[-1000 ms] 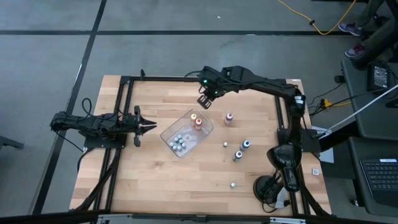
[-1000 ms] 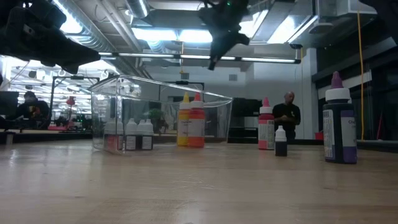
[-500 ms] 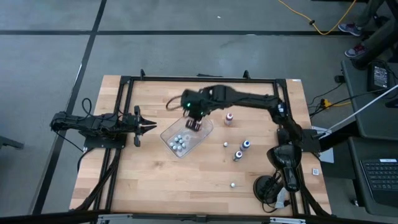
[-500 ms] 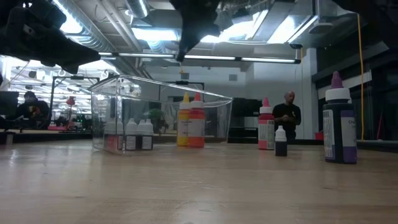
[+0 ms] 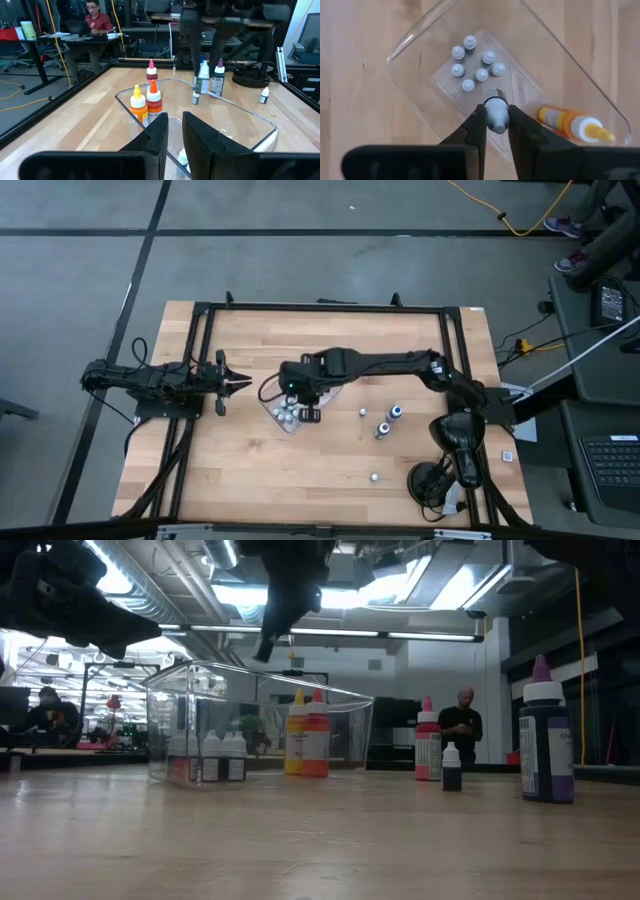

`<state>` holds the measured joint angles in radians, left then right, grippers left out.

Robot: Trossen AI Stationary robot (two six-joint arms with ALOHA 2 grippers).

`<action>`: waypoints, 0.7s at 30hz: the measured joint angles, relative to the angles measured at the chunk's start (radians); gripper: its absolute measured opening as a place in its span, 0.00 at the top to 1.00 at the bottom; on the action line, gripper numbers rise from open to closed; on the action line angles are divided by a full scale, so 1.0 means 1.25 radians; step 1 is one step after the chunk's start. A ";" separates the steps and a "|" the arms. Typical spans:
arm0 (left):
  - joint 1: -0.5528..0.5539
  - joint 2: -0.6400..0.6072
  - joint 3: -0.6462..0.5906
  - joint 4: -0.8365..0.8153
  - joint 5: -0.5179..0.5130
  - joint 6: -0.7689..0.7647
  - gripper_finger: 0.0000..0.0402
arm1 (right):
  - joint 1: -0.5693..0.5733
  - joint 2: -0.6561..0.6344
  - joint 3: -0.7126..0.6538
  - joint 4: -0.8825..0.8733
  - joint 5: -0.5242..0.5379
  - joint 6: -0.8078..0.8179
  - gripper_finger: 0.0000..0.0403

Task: Pick & Place food coloring
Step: Put the top small black food coloring bottle into the transparent bin

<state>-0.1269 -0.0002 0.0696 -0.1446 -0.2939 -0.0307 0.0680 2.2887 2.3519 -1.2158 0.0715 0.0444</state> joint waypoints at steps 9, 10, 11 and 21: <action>0.000 0.000 0.000 0.000 0.000 0.000 0.85 | 0.004 0.041 0.000 0.033 0.002 -0.109 0.84; 0.000 0.000 0.000 0.000 0.000 0.000 0.85 | 0.004 0.049 -0.001 0.032 0.003 -0.120 0.84; 0.000 0.000 0.000 0.000 0.000 0.000 0.86 | 0.004 0.057 -0.001 0.042 0.003 -0.127 0.84; 0.000 0.002 0.000 0.000 0.000 0.000 0.87 | 0.001 0.123 -0.001 0.052 0.005 -0.188 0.84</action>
<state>-0.1272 0.0025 0.0699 -0.1448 -0.2939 -0.0307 0.0689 2.4422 2.3505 -1.1513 0.0772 -0.1906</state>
